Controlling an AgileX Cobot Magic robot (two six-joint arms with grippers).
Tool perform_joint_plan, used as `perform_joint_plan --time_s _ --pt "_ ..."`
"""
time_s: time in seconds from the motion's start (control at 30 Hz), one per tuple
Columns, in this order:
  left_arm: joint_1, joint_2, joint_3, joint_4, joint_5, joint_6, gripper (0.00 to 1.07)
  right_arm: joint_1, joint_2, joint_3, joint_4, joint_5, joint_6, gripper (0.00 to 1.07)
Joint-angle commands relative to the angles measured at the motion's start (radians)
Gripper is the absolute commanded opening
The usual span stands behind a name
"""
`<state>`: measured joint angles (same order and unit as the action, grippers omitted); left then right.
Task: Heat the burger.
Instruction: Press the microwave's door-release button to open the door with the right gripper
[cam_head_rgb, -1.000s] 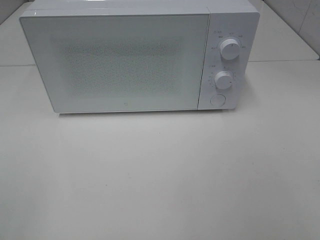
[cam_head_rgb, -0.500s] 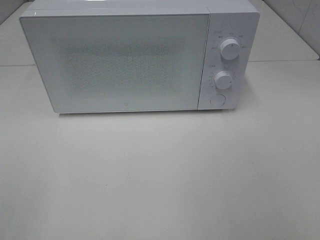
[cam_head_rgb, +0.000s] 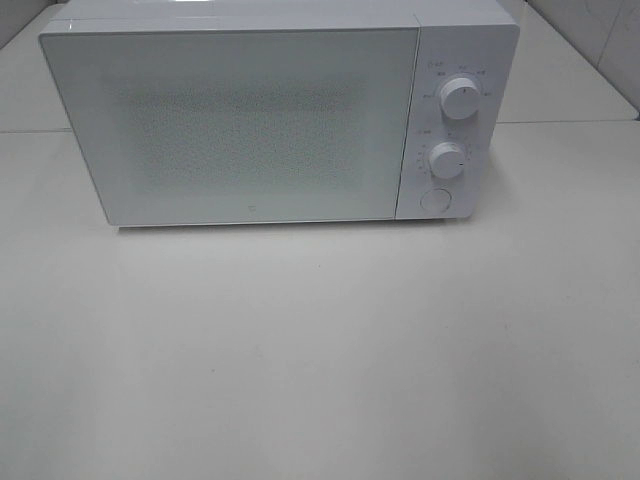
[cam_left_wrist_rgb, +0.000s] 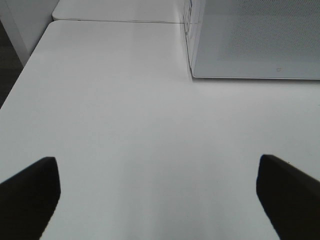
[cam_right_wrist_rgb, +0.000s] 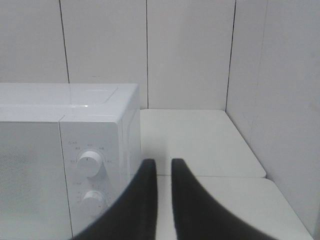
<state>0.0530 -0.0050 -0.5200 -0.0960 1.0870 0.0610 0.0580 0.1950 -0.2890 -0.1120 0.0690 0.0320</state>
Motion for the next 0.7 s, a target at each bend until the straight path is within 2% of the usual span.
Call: perform_joint_plan --time_s 0.03,0.3,0.37,0.4,0.47,0.57,0.6,0.7 --pt "0.002 -0.004 0.003 0.001 -0.015 -0.005 1.00 -0.007 0.038 0.005 -0.007 -0.093 0.005 0.00" --pt "0.002 -0.004 0.003 0.001 -0.015 -0.005 1.00 -0.007 0.293 0.005 -0.007 -0.268 0.006 0.00" --pt "0.002 -0.004 0.003 0.001 -0.015 -0.005 1.00 -0.007 0.418 0.005 -0.007 -0.347 0.007 0.00" --pt "0.002 -0.004 0.003 0.001 -0.015 -0.005 1.00 -0.007 0.418 0.005 -0.007 -0.347 0.007 0.00" --pt "0.002 -0.004 0.003 0.001 -0.015 -0.005 1.00 -0.007 0.534 0.006 -0.007 -0.470 0.008 0.00" --pt "0.002 -0.004 0.003 0.001 -0.015 -0.005 1.00 -0.007 0.603 0.018 -0.007 -0.575 0.008 0.00" --pt "0.002 -0.004 0.003 0.001 -0.015 -0.005 1.00 -0.007 0.674 0.043 -0.007 -0.694 0.008 0.00" --pt "0.002 -0.004 0.003 0.001 -0.015 -0.005 1.00 -0.007 0.760 0.083 -0.007 -0.828 0.008 0.00"
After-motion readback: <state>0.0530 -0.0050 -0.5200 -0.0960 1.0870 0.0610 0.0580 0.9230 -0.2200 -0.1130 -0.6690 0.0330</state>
